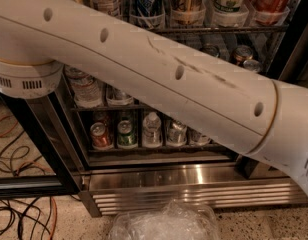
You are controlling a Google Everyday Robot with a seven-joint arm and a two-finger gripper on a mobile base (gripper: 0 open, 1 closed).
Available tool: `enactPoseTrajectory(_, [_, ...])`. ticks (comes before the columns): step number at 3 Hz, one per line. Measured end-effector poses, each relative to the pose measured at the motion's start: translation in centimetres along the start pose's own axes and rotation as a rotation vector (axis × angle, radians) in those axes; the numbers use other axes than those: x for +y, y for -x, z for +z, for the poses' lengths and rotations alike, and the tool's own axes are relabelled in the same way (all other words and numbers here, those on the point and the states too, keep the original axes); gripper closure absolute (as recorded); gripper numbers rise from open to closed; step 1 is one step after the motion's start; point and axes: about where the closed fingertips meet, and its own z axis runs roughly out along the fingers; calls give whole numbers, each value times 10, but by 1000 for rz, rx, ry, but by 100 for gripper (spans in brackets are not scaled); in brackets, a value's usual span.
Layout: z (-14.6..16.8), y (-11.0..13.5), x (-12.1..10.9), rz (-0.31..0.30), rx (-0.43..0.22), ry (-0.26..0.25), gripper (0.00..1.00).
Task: Pick redbull can from top shelf of fridge
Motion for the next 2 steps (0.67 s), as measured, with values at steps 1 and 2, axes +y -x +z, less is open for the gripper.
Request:
enactPoseTrajectory(1, [0,0,0,0,0,0,100])
enactPoseTrajectory(2, [-7,8,1,8,-24,9,100])
